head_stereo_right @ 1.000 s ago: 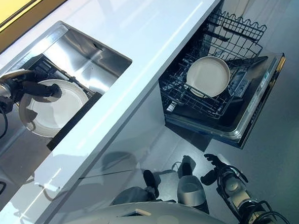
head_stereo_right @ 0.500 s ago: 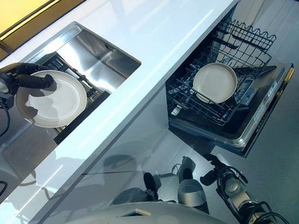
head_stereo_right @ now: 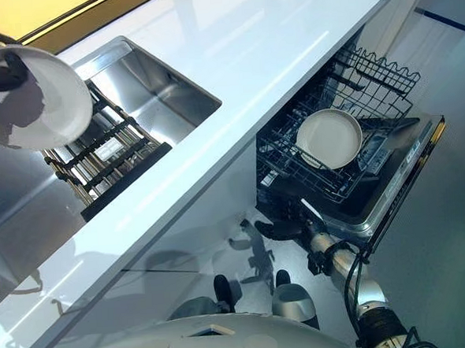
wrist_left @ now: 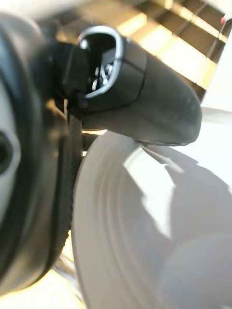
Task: Pick up plates and place into dishwasher.
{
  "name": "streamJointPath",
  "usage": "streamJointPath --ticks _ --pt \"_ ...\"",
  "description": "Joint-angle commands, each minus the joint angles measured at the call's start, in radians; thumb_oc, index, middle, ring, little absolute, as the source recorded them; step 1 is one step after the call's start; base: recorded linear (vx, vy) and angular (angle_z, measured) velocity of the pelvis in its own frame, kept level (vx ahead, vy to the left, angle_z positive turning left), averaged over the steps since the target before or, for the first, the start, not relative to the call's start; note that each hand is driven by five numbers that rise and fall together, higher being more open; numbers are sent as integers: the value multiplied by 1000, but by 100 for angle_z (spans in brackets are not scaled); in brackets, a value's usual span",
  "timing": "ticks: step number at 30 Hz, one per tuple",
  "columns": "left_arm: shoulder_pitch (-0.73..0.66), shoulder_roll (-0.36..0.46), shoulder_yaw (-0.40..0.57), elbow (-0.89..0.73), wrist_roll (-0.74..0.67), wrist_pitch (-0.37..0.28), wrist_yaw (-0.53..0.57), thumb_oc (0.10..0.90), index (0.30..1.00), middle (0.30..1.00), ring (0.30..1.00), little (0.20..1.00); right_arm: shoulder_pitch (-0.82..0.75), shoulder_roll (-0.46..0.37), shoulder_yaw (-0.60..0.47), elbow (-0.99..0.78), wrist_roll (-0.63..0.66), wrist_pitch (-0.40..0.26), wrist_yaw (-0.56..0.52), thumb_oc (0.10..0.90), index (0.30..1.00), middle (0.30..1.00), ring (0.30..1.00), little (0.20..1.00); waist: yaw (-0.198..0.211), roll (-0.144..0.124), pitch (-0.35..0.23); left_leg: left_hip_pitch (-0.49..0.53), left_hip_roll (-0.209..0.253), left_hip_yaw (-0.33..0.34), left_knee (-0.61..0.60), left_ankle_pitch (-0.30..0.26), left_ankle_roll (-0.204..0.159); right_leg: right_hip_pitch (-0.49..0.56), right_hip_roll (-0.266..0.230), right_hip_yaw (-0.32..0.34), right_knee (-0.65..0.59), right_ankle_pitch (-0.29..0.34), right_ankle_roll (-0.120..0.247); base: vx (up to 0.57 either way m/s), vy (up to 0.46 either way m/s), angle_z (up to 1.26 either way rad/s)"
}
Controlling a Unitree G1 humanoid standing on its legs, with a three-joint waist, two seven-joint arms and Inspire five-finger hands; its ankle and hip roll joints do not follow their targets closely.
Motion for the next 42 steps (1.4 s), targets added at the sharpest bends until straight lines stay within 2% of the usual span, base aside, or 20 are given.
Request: streamJointPath --ticks 1,2,4,5,7,9,11,15,18,19,21,23,25,28,33,42 --pt "-3 60 127 -165 74 -184 201 100 300 300 300 200 -38 -41 -106 -236 104 -162 -37 800 900 900 900 900 -6 63 -107 32 -25 17 13 -130 -18 -45 80 -21 22 -61 23 -8 -38 3" --pt "41 33 153 -238 119 -194 233 100 300 300 300 200 -50 -33 -136 -284 65 -224 -119 800 900 900 900 900 -4 61 -110 32 -23 16 13 -130 -19 -45 82 -18 20 -61 21 -5 -30 1" --pt "124 -13 198 -344 194 -199 292 100 300 300 300 200 -70 -34 -173 -350 -34 -279 -265 800 900 900 900 900 -6 65 -114 35 -21 13 13 -131 -18 -43 84 -11 18 -62 17 0 0 0" --pt "169 -43 220 -407 270 -209 328 100 300 300 300 200 -82 -34 -204 -385 -167 -349 -409 800 900 900 900 900 -8 68 -114 42 -21 9 13 -137 -16 -37 85 -5 19 -67 15 0 0 0" --pt "218 -70 245 -503 326 -210 372 100 300 300 300 200 -101 -42 -245 -438 -252 -393 -531 800 900 900 900 900 -8 72 -119 40 -21 6 11 -133 -13 -42 87 4 21 -65 10 4 15 -4" --pt "251 -93 268 -600 389 -190 401 100 300 300 300 200 -115 -45 -277 -493 -315 -448 -592 800 900 900 900 900 -10 78 -122 43 -23 3 11 -135 -11 -42 88 12 25 -68 8 14 18 -6" --pt "259 -115 272 -666 457 -197 445 100 300 300 300 200 -137 -56 -293 -535 -356 -511 -629 800 900 900 900 900 -8 80 -125 45 -26 0 11 -135 -10 -39 87 16 26 -67 6 7 8 -2" --pt "228 -137 241 -727 515 -203 492 100 300 300 300 200 -189 -99 -281 -612 -407 -583 -637 800 900 900 900 900 0 81 -132 46 -29 -3 14 -135 -12 -37 85 13 31 -69 5 2 4 -2" --pt "196 -158 203 -744 517 -204 501 100 300 300 300 200 -225 -128 -253 -650 -346 -586 -551 800 900 900 900 900 6 79 -134 45 -32 -6 15 -135 -12 -37 85 9 35 -71 3 0 0 0" --pt "181 -174 184 -753 537 -200 500 100 300 300 300 200 -245 -135 -228 -667 -285 -563 -470 800 900 900 900 900 11 76 -134 45 -32 -8 16 -136 -13 -37 84 7 36 -71 3 0 0 0" --pt "165 -192 153 -759 558 -211 520 100 300 300 300 200 -276 -145 -183 -686 -138 -491 -325 800 900 900 900 900 18 72 -135 45 -34 -12 17 -136 -13 -35 83 3 37 -72 1 -10 -3 2" --pt "148 -231 107 -761 616 -238 549 100 300 300 300 200 -321 -126 -97 -694 38 -335 -171 800 900 900 900 900 28 64 -139 45 -34 -14 19 -136 -15 -32 81 -5 40 -74 -1 -24 -10 5" --pt "131 -243 71 -763 657 -246 578 100 300 300 300 200 -349 -116 -51 -689 79 -283 -155 800 900 900 900 900 33 58 -142 43 -34 -16 22 -135 -16 -31 80 -9 42 -75 -2 -18 -16 8" --pt "83 -251 17 -764 728 -281 646 100 300 300 300 200 -395 -107 -3 -677 85 -257 -178 800 900 900 900 900 38 53 -147 43 -33 -18 21 -134 -16 -29 80 -16 46 -76 -3 -2 -14 12" --pt "23 -266 -56 -769 770 -324 709 100 300 300 300 200 -436 -92 33 -667 52 -271 -235 800 900 900 900 900 41 49 -156 50 -34 -19 14 -134 -14 -23 78 -23 44 -75 -1 7 -8 4" --pt "48 -386 -133 -796 744 -405 706 100 300 300 300 200 -458 -42 60 -665 -41 -310 -364 800 900 900 900 900 41 41 -156 59 -35 -15 13 -140 -9 -16 83 -11 32 -67 0 0 0 0"
